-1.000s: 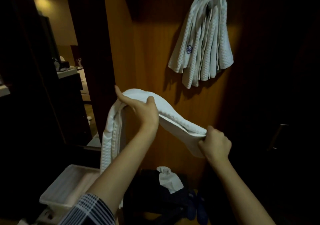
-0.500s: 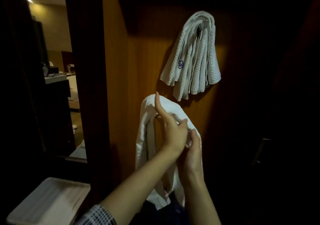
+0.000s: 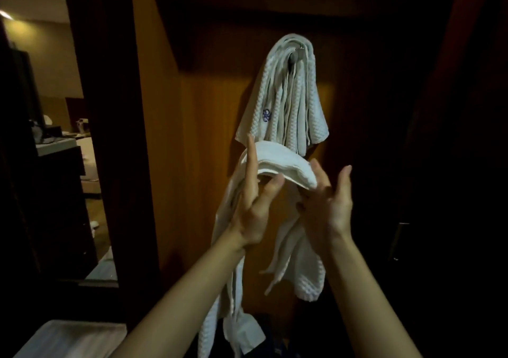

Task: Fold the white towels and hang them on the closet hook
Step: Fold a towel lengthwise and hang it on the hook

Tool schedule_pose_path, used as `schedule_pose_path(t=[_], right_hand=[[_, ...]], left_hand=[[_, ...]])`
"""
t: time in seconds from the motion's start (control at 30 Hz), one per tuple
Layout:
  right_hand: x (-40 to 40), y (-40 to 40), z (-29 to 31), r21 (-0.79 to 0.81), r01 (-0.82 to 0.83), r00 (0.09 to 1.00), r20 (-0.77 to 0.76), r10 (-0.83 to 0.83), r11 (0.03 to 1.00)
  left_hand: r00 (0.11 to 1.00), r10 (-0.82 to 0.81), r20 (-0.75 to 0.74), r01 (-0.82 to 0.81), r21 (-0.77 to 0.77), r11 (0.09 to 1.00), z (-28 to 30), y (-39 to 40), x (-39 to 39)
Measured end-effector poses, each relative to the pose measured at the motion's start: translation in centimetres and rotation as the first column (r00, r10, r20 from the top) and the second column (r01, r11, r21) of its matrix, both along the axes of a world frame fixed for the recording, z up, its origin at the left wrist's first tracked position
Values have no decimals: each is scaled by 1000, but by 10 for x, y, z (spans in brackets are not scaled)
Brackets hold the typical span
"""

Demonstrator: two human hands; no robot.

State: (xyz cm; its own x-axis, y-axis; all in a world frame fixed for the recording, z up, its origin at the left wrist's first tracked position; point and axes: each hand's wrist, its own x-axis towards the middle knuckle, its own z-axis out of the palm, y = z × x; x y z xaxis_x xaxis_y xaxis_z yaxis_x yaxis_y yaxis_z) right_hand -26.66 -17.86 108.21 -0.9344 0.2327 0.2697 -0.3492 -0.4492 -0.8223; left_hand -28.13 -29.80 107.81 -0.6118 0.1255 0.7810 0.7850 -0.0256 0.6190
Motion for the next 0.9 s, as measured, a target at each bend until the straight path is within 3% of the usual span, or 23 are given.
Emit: schedule_pose_path(t=[0.17, 0.27, 0.37, 0.47, 0.63, 0.9], right_hand=[[-17, 18, 50, 8, 7, 1000, 20, -7, 1000], [-30, 24, 74, -36, -10, 1000, 17, 11, 999], [-45, 37, 98, -7, 22, 1000, -2, -22, 1000], [-64, 58, 129, 20, 64, 997, -54, -63, 998], [-99, 94, 191, -27, 22, 993, -116, -25, 999], [-169, 135, 270, -97, -111, 955, -284, 80, 989]], left_hand=[[973, 78, 216, 4, -359, 934, 15, -6, -37], [952, 160, 263, -30, -438, 898, 28, -3, -57], [953, 233, 193, -99, -527, 844, 52, 4, -76], [970, 227, 81, -152, -528, 836, 83, 12, -100], [999, 21, -26, -31, -457, 889, 145, 12, -153], [977, 185, -106, -213, -456, 864, 231, 37, -228]])
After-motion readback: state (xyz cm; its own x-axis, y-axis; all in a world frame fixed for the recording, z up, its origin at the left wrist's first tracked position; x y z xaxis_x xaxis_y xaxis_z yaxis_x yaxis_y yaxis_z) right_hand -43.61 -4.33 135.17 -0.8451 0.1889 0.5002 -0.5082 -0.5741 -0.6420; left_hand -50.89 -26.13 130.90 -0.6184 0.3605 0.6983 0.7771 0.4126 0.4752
